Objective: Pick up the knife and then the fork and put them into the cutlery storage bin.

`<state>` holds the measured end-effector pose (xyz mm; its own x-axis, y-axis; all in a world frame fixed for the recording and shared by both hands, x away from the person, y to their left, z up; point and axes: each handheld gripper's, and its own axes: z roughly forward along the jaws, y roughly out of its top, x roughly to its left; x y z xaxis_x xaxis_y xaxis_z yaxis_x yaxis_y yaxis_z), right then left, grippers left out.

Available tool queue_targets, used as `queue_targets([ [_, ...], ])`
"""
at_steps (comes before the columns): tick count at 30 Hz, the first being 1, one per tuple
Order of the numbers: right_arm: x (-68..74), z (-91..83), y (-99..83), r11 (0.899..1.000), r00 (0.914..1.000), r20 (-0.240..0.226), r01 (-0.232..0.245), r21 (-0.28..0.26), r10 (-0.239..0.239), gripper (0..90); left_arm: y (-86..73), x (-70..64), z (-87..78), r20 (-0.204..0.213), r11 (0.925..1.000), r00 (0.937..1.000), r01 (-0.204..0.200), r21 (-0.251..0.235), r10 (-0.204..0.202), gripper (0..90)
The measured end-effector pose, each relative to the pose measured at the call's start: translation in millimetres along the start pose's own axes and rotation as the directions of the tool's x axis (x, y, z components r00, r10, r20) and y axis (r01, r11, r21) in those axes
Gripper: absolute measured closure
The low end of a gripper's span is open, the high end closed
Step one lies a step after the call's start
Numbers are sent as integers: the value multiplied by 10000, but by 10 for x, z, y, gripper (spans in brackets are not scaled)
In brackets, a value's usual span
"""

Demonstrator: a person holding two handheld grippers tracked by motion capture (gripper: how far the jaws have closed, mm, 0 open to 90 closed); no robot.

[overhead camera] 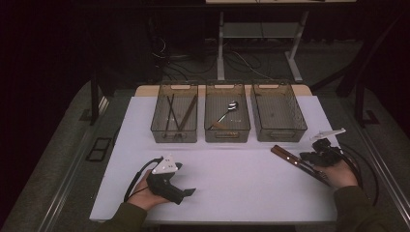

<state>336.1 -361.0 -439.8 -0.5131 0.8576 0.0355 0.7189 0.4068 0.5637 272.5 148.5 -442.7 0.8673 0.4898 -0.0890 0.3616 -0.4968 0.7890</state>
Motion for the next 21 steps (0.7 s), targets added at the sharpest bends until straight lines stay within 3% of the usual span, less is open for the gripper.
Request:
queue_targets([
  [7,14,-38,-19,9993,9997,80,235,305,-237,895,0,0,-2,6,10000,10000,-1,-12,1,3],
  [21,77,-93,-49,9961,9985,-372,440,761,-413,895,0,0,-6,14,10000,10000,-13,-13,13,3],
])
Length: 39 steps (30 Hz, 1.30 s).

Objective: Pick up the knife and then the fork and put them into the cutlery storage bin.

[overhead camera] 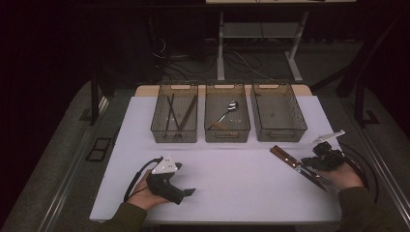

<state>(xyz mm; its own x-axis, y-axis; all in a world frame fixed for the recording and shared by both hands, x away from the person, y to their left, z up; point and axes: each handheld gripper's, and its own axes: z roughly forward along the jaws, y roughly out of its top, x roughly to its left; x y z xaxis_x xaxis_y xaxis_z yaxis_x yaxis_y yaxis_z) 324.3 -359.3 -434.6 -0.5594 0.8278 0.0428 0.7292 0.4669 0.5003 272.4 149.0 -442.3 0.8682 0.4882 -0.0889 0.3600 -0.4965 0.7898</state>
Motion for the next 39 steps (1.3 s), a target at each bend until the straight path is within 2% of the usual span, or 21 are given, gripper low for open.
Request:
queue_targets([
  [6,63,-18,-7,9994,9992,-328,233,269,-224,895,0,-2,-1,1,10000,10000,-5,2,5,3],
  [9,91,-20,-2,9987,9988,-345,356,356,-344,895,0,-2,-2,1,10000,10000,-19,13,19,4],
  [13,80,-18,-2,9991,9989,-413,254,342,-240,894,2,-1,-3,-5,10000,10000,-23,8,23,4],
  [16,64,-49,9,9997,9996,-263,84,215,-78,831,1,-1,-3,3,10000,10000,-19,-11,19,3],
  [19,55,-141,46,9996,9996,-263,-52,-275,44,778,1,-1,0,-2,10000,10000,10,-6,-10,4],
  [26,94,-247,156,9977,9980,-615,82,-668,-123,647,0,-1,6,-18,10000,10000,5,16,-5,3],
  [32,145,-191,267,9978,9946,-914,453,-491,-496,627,0,4,5,-23,10000,10000,-30,43,30,3],
  [39,140,-76,235,9980,9948,-798,624,-79,-629,657,-1,-4,9,-18,10000,10000,51,-26,-51,3],
])
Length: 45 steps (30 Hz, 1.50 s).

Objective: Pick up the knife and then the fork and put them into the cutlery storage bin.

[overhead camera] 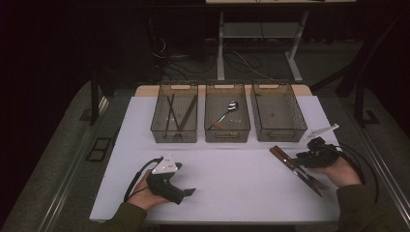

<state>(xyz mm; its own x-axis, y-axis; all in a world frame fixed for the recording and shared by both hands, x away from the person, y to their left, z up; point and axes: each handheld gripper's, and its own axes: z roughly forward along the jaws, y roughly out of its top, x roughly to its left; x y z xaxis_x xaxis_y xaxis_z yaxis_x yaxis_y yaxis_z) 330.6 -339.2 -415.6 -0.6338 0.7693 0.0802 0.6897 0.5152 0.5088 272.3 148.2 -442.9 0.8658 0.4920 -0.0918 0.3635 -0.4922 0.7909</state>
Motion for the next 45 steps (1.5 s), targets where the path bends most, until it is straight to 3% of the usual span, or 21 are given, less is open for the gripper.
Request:
queue_targets([
  [32,9,162,-5,9942,9989,-33,461,970,-460,742,0,7,1,15,10000,10000,-36,30,36,3],
  [33,10,164,4,9934,9989,-51,476,1042,-474,742,-1,-4,13,5,9999,9999,129,-98,-129,3],
  [39,-1,191,110,9826,9991,-114,412,1810,-398,740,-1,-4,12,-11,9998,9999,154,-134,-154,3],
  [45,-1,242,257,9575,9996,-87,297,2868,-284,740,0,-5,17,18,9998,9999,131,-123,-131,3],
])
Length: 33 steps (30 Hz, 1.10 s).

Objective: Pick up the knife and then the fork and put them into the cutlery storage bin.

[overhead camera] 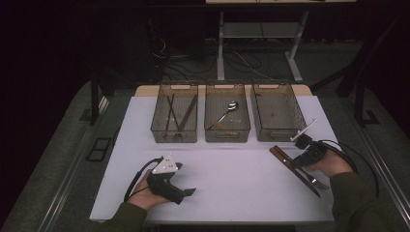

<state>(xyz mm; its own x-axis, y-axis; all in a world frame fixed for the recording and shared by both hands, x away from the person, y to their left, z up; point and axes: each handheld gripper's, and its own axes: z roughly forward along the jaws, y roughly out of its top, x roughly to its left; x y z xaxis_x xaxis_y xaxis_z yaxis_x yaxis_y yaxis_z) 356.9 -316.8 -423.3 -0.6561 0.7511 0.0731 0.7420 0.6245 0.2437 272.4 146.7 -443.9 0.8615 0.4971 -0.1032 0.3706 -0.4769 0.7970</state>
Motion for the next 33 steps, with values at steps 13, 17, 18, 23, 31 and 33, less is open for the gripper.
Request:
queue_targets([
  [13,-27,50,309,9751,9995,-2,-316,2193,324,767,0,-4,-3,10,10000,10000,-9,-2,9,3],
  [17,-18,43,283,9796,9996,51,-291,1988,286,771,1,-3,-1,17,10000,10000,-8,-10,8,3],
  [18,-16,37,271,9814,9997,54,-234,1908,227,770,2,-3,-2,17,10000,10000,-13,-7,13,3],
  [23,-27,-49,198,9941,9997,71,-251,1055,245,770,3,3,-7,4,10000,10000,-39,-13,39,2],
  [31,-28,-198,17,9977,9995,163,-264,-623,275,770,3,1,-9,-4,10000,10000,-16,-33,16,1],
  [33,-46,-218,-42,9935,9993,98,-344,-1086,357,770,3,2,-9,-4,10000,10000,1,-56,-1,1],
])
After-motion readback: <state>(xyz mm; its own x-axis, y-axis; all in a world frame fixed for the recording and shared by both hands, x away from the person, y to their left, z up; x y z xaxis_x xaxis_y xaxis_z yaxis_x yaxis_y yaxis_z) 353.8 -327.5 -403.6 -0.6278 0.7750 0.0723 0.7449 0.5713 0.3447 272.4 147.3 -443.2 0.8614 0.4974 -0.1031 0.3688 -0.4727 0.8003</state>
